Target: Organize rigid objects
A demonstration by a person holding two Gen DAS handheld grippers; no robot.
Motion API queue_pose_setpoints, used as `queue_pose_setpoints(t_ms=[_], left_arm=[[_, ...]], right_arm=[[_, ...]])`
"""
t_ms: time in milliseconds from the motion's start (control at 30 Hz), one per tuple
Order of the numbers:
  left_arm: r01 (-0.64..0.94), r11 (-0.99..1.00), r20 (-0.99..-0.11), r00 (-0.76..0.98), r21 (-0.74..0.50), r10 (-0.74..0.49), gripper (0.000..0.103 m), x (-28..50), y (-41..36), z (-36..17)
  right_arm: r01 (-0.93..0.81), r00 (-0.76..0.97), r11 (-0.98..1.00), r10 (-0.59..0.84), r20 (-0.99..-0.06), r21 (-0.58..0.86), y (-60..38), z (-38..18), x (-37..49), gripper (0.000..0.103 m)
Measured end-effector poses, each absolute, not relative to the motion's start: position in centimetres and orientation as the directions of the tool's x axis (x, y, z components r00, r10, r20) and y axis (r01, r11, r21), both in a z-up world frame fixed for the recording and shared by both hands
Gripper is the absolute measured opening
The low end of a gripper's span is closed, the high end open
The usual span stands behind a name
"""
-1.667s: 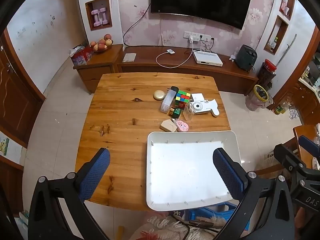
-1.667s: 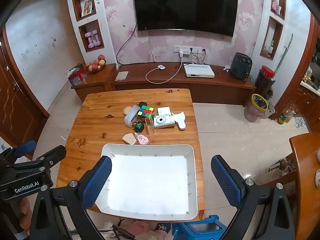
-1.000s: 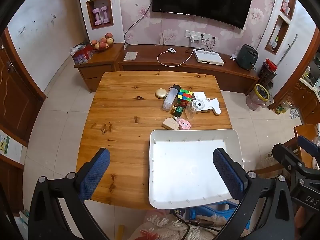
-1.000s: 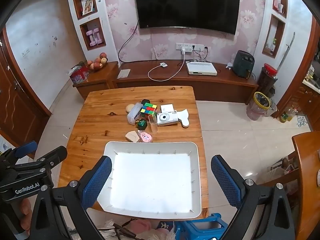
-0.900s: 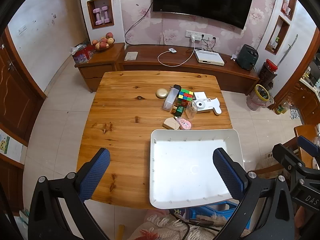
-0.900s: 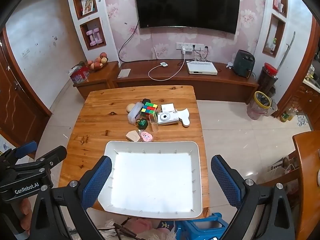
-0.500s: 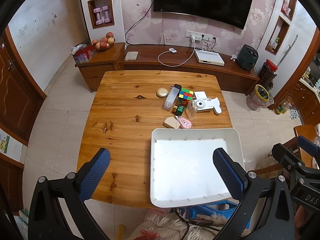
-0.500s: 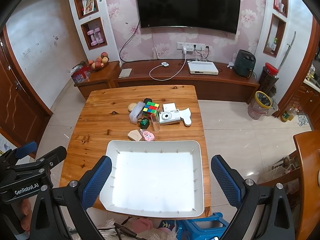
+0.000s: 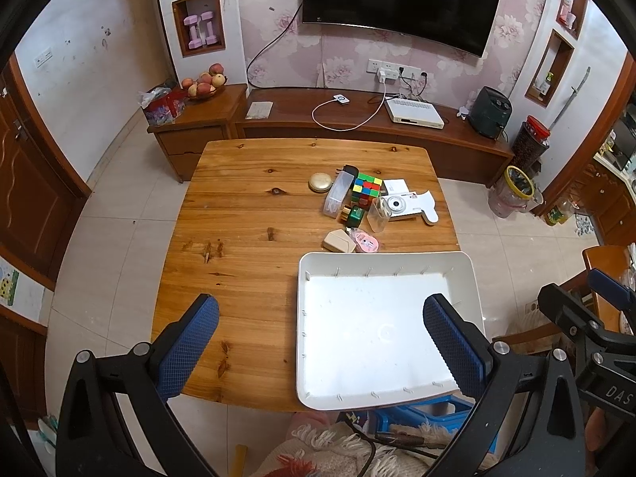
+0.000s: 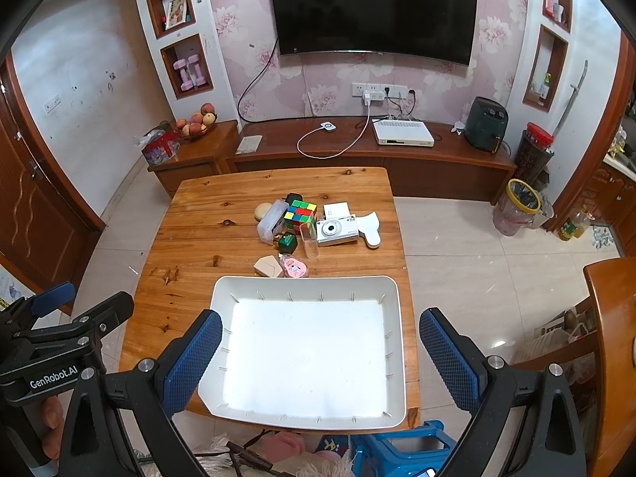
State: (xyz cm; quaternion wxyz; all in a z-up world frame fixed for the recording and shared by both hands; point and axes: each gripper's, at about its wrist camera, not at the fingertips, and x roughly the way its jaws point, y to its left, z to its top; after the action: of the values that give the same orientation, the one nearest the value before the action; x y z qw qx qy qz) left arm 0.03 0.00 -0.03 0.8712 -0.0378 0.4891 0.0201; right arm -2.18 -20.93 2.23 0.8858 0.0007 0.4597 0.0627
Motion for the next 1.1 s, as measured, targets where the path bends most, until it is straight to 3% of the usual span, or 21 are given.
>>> queue_pose_setpoints(t_ms=[1100], left_arm=[[-0.069,0.997,-0.853,0.521,-0.044,-0.001,0.102,-1.4,-0.3,-0.4]], right_arm=[[-0.111,0.566,0.992,0.119,-0.816,0.067,-21.5,2.2,-2.1,0.100]])
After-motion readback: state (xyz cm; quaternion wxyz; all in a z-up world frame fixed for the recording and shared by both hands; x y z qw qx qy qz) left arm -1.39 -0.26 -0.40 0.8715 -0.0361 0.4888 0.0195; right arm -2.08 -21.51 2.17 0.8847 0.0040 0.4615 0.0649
